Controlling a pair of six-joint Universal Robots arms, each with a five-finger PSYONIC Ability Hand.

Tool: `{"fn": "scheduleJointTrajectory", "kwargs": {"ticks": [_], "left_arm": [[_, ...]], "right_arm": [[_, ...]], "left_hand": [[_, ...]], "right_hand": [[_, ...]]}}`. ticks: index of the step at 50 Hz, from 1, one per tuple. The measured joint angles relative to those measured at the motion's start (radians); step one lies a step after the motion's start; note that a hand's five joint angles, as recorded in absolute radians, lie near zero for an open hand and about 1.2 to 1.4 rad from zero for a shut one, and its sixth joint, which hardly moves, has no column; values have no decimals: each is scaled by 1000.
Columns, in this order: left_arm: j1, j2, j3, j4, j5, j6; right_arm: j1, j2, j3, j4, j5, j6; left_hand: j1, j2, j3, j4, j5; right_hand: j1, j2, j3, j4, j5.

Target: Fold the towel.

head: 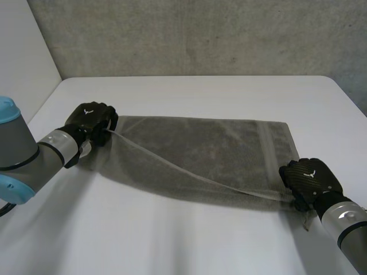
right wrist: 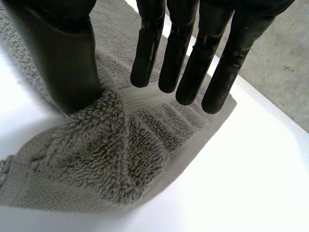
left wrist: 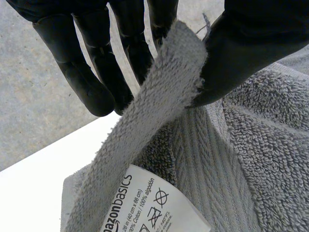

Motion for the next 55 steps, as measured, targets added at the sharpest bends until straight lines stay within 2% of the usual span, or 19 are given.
{"fn": "scheduleJointTrajectory", "kwargs": {"ticks": [7,11,13,18,26,33,40,48,55], "left_arm": [[0,3,-4,0,0,0],[0,4,-4,-1,0,0],[0,5,-5,-2,0,0],[0,11,-5,-7,-1,0],[-3,80,-35,-41,-24,0],[-2,239,-132,-93,-40,0],[17,414,-288,-113,-33,6],[106,685,-538,-120,10,13],[203,817,-612,-135,96,8]], "right_arm": [[-5,-3,9,27,-8,-5],[-24,2,13,51,-23,-13],[-43,1,13,65,-38,-20],[-85,-26,-4,94,-66,-28],[-128,-199,-73,213,-94,-22],[-149,-335,-121,356,-157,-35],[-239,-357,-146,504,-268,-122],[-383,-353,-207,722,-380,-278],[-428,-346,-307,834,-447,-335]], "left_hand": [[0,0,0,0,0],[0,0,0,0,0],[0,0,0,0,0],[0,0,0,0,0],[0,0,0,0,0],[0,0,0,0,0],[0,0,0,0,0],[0,0,1,0,0],[0,0,1,0,0]], "right_hand": [[58,50,57,51,54],[338,330,316,313,320],[538,513,518,515,529],[552,525,566,560,562],[552,525,566,560,562],[552,525,566,560,562],[552,525,567,560,562],[552,525,567,560,562],[552,525,567,560,562]]}}
